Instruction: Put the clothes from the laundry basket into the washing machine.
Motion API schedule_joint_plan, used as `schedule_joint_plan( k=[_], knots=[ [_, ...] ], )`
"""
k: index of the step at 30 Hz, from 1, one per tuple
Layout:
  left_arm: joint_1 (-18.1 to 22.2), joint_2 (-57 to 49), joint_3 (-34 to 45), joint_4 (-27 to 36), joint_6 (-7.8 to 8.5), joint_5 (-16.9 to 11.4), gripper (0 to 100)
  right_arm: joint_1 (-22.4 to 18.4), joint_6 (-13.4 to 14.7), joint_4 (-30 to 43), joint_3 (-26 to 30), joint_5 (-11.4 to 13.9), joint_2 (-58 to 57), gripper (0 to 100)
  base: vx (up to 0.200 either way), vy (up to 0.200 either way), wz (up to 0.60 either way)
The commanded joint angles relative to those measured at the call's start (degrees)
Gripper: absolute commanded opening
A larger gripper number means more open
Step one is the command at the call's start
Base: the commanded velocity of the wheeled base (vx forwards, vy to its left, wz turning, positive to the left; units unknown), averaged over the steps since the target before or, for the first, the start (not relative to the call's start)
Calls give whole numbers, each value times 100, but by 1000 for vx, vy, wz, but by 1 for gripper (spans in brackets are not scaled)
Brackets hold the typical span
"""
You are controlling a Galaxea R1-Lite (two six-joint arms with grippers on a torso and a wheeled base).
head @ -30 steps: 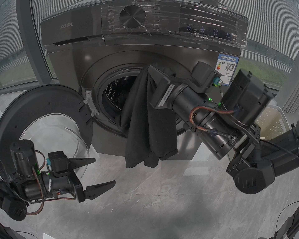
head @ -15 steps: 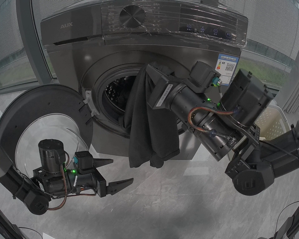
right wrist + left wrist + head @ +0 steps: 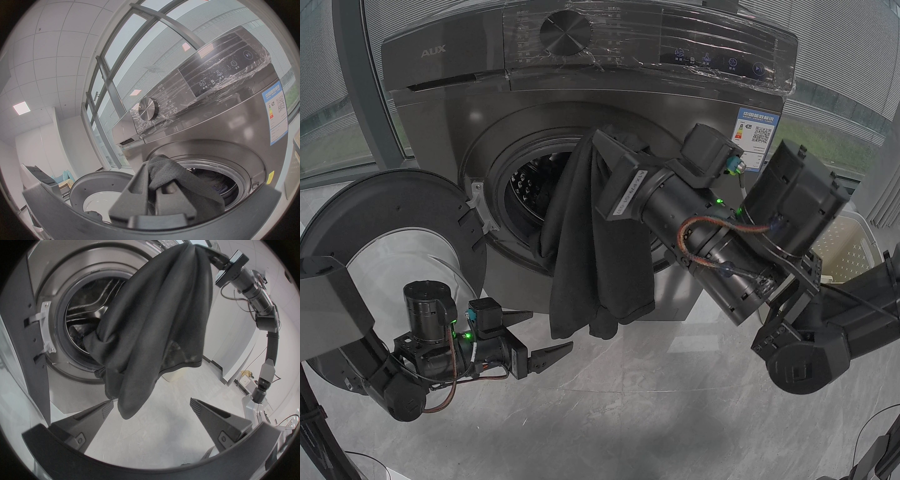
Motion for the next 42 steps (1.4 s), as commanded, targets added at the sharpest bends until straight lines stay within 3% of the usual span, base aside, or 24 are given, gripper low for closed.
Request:
schedule_joint_plan(
  k=[1, 15, 21, 24, 25, 31, 37, 42],
  knots=[
    [37, 465, -235, -39, -7, 13, 100, 11, 1, -9, 0, 1, -4, 0, 0, 0, 0],
    [-33, 1300, -1026, -285, -33, 30, 100, 55, 54, -62, 18, 1, -13, 0, 0, 0, 0],
    [-33, 1713, -1562, -434, -130, 39, 100, 55, 45, -97, 18, 1, -4, 0, 0, 0, 0],
    [-33, 1880, -1756, -733, -147, 180, 100, 55, 45, -97, 18, 1, -13, 0, 0, 0, 0],
    [-33, 1880, -1764, -742, -156, 188, 0, 55, 45, -88, 18, 1, -13, 0, 0, 0, 0],
    [-148, 1801, -1545, -1146, -165, 259, 0, -16, 54, -97, 53, 19, 5, 0, 0, 0, 0],
    [-262, 1432, -604, -2007, -138, 276, 0, -270, 115, -106, 220, 63, 5, 0, 0, 0, 0],
    [-323, 403, 169, -1981, -138, 267, 0, -657, 98, -106, 616, 124, 75, 0, 0, 0, 0]
  ],
)
